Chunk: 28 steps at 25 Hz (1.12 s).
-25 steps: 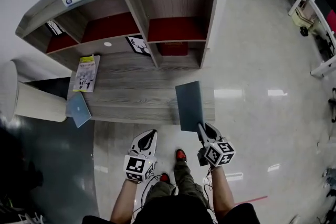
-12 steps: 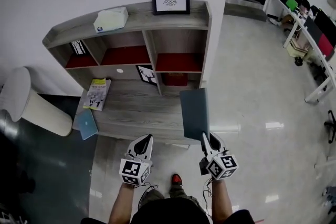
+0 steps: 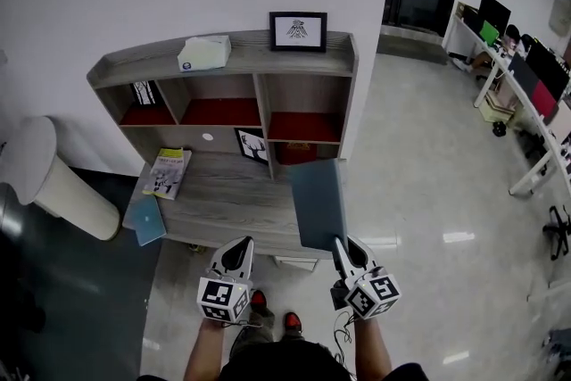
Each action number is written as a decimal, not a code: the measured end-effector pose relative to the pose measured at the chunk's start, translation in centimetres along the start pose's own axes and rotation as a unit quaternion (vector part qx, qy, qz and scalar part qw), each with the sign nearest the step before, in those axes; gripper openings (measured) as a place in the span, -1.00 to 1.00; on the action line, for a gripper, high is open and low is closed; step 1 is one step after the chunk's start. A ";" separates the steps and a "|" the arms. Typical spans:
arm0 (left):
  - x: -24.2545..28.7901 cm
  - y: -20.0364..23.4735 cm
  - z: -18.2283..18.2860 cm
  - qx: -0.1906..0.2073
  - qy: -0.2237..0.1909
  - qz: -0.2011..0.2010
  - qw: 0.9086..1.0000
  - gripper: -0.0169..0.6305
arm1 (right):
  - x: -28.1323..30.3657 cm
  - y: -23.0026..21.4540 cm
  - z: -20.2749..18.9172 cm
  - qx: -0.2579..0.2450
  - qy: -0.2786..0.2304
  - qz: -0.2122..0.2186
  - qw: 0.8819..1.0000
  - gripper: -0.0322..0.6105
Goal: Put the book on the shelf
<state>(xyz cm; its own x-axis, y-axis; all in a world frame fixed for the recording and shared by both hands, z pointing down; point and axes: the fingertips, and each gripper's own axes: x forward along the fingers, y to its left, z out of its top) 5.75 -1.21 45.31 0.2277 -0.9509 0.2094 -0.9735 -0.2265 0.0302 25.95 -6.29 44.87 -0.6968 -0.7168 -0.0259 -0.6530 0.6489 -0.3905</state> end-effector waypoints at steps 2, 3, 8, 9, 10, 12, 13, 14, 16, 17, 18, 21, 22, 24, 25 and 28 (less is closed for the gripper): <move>0.3 0.4 0.1 -0.001 -0.003 -0.002 1.000 -0.94 | 0.5 0.0 -0.1 0.000 0.001 -0.001 1.000 -0.67; 0.5 0.7 0.2 -0.001 -0.005 -0.003 1.000 -0.94 | 0.8 0.0 -0.1 0.001 0.001 -0.002 1.000 -0.67; 2.3 2.6 0.6 -0.004 -0.009 -0.012 1.000 -0.94 | 2.9 -0.3 0.1 0.003 -0.003 -0.012 1.000 -0.67; 2.7 3.1 0.7 -0.004 -0.010 -0.014 1.000 -0.94 | 3.4 -0.4 0.2 0.005 -0.005 -0.015 1.000 -0.67; 3.1 3.6 0.8 -0.004 -0.011 -0.016 1.000 -0.94 | 3.9 -0.6 0.4 0.008 -0.006 -0.016 1.000 -0.67; 4.0 4.6 1.2 -0.006 -0.012 -0.021 1.000 -0.94 | 5.2 -0.9 0.7 0.019 -0.010 -0.020 1.000 -0.67; 4.4 5.1 1.3 -0.007 -0.011 -0.023 1.000 -0.94 | 5.8 -1.0 1.0 0.027 -0.012 -0.023 0.999 -0.67; 4.9 5.6 1.4 -0.008 -0.010 -0.025 1.000 -0.94 | 6.5 -1.2 1.2 0.035 -0.015 -0.026 0.999 -0.67; 5.9 6.6 1.5 -0.006 -0.009 -0.031 0.999 -0.94 | 7.9 -1.7 1.4 0.045 -0.021 -0.029 0.998 -0.67; 6.4 7.1 1.6 -0.005 -0.008 -0.034 0.999 -0.94 | 8.7 -1.9 1.4 0.048 -0.024 -0.032 0.998 -0.67; 7.0 7.7 1.6 -0.004 -0.008 -0.037 0.999 -0.94 | 9.4 -2.2 1.5 0.052 -0.026 -0.034 0.998 -0.67; 8.6 9.3 2.0 -0.002 -0.009 -0.045 0.999 -0.94 | 11.4 -2.7 1.5 0.069 -0.032 -0.038 0.996 -0.67; 9.1 9.7 2.1 -0.002 -0.010 -0.047 0.999 -0.94 | 12.1 -2.9 1.6 0.076 -0.034 -0.040 0.996 -0.67; 10.0 10.6 2.2 -0.003 -0.009 -0.053 0.999 -0.94 | 13.4 -3.4 1.5 0.091 -0.036 -0.044 0.994 -0.67; 10.4 11.0 2.2 -0.003 -0.009 -0.055 0.998 -0.94 | 14.1 -3.7 1.4 0.098 -0.036 -0.047 0.993 -0.67; 11.6 12.2 2.1 -0.001 -0.006 -0.060 0.998 -0.94 | 16.1 -4.7 1.0 0.114 -0.035 -0.053 0.991 -0.67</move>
<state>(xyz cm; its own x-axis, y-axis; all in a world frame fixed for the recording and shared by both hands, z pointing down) -3.41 -15.41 46.05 0.3432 -0.9193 0.1925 -0.9392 -0.3388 0.0561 18.08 -21.16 45.33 -0.6001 -0.7992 -0.0345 -0.6316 0.4998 -0.5927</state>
